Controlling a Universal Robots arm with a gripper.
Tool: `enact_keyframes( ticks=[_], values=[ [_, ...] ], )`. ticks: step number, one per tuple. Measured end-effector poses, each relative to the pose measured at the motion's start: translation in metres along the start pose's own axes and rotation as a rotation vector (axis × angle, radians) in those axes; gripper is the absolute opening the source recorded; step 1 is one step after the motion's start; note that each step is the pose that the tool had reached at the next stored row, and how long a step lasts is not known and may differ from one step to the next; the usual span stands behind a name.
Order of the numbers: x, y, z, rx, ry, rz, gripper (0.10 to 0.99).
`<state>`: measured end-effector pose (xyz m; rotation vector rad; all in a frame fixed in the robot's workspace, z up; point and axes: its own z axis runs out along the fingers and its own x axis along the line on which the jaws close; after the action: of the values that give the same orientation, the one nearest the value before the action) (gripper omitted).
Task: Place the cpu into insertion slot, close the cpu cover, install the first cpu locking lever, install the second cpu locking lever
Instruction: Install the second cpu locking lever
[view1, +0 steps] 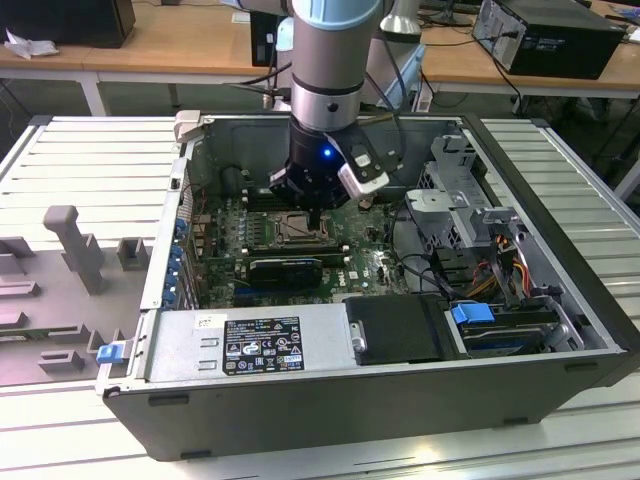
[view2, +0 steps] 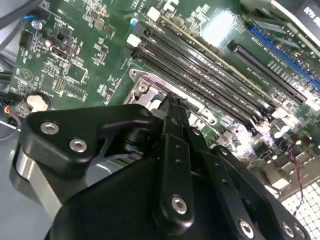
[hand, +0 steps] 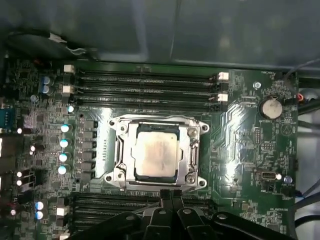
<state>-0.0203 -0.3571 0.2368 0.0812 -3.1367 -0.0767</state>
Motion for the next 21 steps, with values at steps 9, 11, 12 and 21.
enact_keyframes(
  ticks=[9,11,12,21],
  values=[
    [0.0281,-0.0097,0.0023,-0.010,-0.0004,-0.004,0.106],
    [0.0294,-0.0118,0.0026,-0.012,-0.0005,-0.004,0.106],
    [0.0300,-0.0121,0.0027,-0.015,-0.0007,-0.003,0.106],
    [0.0325,-0.0135,0.0216,-0.027,-0.0013,-0.004,0.106]
  ],
)
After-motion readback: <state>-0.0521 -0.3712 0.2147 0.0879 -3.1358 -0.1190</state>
